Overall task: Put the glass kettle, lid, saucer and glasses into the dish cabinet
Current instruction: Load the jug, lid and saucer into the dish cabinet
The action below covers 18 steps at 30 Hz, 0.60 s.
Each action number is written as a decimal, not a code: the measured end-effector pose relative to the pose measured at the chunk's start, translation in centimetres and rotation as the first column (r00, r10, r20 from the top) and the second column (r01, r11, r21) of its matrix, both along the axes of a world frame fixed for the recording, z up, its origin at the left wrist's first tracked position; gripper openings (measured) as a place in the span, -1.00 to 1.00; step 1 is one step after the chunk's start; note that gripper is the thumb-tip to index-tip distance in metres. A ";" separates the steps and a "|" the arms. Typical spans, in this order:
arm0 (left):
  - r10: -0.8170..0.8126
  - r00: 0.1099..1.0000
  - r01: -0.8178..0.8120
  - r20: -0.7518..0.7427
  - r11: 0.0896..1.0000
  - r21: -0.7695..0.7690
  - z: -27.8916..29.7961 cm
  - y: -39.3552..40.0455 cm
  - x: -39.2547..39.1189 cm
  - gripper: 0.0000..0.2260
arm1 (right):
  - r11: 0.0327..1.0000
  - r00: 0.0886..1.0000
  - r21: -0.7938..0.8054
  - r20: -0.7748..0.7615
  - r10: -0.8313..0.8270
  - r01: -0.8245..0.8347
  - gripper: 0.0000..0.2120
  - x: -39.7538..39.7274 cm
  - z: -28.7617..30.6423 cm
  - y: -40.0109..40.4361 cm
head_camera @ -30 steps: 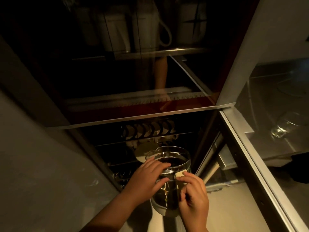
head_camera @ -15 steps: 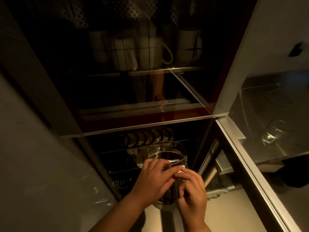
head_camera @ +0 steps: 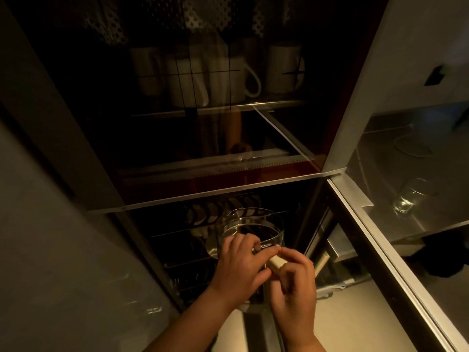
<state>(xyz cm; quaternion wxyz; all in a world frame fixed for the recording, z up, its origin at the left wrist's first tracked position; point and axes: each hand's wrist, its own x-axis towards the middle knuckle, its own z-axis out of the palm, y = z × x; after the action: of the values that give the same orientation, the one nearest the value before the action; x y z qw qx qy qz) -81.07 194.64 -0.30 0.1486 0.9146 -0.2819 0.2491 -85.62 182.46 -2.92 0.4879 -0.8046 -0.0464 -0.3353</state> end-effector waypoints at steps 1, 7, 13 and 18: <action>0.003 1.000 -0.003 0.012 1.000 0.015 0.0 0.1 0.0 -0.56 | 0.999 0.999 0.040 -0.046 -0.018 0.020 -0.56 -0.2 -0.4 -0.1; 0.103 0.994 -0.103 0.025 0.995 -0.001 0.6 0.0 0.1 -0.54 | 0.927 0.850 0.264 -0.518 -0.099 0.268 -0.51 -1.2 -2.3 0.0; 0.178 0.983 -0.176 0.044 0.984 -0.034 1.0 0.1 0.0 -0.56 | 0.906 0.766 0.421 -0.597 0.238 0.046 -0.82 -1.0 0.1 -0.6; 0.240 0.971 -0.239 0.012 0.969 -0.064 1.5 0.3 -0.3 -0.55 | 0.948 0.809 0.303 -0.531 0.252 -0.096 -0.70 -1.1 1.8 -0.7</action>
<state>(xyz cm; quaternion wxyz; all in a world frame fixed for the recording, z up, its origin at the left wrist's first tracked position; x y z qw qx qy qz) -81.33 194.91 1.18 0.1429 0.9343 -0.1630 0.2830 -86.72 181.75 -1.13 0.6105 -0.7879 0.0702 -0.0397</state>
